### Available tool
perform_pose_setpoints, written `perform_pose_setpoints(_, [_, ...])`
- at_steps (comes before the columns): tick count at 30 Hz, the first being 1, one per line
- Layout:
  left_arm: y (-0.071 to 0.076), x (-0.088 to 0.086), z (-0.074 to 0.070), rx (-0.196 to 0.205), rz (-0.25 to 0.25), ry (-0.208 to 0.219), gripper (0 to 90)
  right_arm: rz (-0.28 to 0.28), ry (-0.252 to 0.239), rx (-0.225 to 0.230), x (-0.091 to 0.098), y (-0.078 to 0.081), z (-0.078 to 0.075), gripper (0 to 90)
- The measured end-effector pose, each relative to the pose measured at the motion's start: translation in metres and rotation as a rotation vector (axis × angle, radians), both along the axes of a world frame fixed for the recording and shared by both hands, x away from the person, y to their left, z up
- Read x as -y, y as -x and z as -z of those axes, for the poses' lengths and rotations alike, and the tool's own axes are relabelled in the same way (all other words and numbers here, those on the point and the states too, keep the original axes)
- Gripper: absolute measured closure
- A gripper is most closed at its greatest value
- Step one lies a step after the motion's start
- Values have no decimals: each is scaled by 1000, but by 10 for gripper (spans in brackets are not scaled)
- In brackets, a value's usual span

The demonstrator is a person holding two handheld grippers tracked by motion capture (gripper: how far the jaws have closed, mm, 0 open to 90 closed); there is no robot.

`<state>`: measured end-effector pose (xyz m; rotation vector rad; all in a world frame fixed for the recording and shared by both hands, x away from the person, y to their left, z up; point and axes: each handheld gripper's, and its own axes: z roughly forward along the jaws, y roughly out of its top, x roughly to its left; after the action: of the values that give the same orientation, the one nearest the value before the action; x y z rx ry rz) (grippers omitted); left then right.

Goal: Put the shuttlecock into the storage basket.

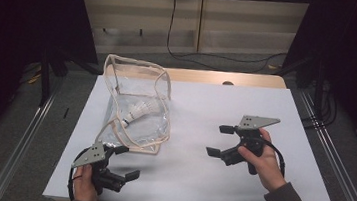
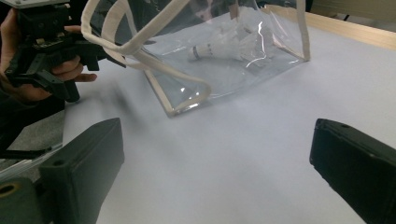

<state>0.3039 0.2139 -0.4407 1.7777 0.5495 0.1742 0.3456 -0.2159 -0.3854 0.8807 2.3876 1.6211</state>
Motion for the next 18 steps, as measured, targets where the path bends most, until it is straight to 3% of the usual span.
perform_pose_setpoints(18, [0, 0, 0, 1, -1, 2, 38, 31, -11, -4, 21, 8, 11, 30])
